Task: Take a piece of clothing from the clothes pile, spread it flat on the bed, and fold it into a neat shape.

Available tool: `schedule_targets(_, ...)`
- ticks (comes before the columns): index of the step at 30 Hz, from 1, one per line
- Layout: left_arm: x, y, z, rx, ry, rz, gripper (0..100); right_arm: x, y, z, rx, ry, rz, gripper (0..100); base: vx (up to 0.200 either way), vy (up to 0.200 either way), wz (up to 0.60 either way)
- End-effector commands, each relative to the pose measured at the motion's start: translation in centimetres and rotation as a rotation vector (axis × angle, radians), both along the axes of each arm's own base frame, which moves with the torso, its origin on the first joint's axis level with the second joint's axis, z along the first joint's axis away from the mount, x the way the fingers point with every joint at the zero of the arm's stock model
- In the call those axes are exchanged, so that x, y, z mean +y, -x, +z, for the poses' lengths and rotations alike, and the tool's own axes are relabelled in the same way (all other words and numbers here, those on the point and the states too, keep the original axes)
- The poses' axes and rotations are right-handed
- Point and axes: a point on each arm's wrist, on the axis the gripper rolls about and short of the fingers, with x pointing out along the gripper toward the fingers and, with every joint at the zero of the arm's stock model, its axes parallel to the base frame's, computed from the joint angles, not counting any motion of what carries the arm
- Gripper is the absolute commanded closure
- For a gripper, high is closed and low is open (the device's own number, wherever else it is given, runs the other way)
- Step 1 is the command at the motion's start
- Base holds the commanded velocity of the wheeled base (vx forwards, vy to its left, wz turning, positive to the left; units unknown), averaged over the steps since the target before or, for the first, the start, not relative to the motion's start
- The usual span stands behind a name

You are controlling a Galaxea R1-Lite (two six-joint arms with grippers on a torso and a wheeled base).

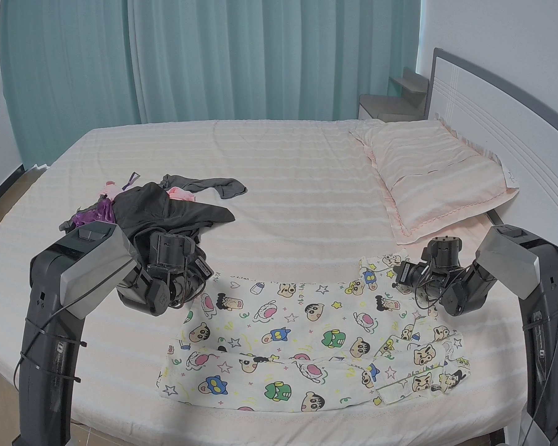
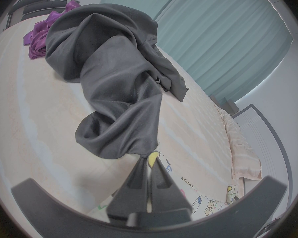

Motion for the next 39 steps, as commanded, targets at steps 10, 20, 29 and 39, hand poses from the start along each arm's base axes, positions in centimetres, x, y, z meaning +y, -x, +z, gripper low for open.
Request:
schedule_targets(10,1.4,-0.6,0.7,-0.033,-0.030,0.085,100,-2.5,0.3,0.6,-0.062,-0.065,-0.051,100,0.000,0.000,0.00)
schedule_targets(20,1.7,-0.6,2.0,-0.056,-0.030,0.092,100,-2.1,0.2,1.5,-0.088,-0.070,-0.043,100,0.000,0.000,0.00)
schedule_targets(29,1.8,-0.1,1.2,-0.024,-0.035,0.093,100,-1.8,0.3,2.1,-0.024,-0.084,-0.003,0,0.000,0.000,0.00)
schedule_targets(39,1.8,0.5,1.4,-0.011,-0.036,0.091,100,2.0,-0.5,-0.1,0.034,-0.080,0.073,0,0.000,0.000,0.00)
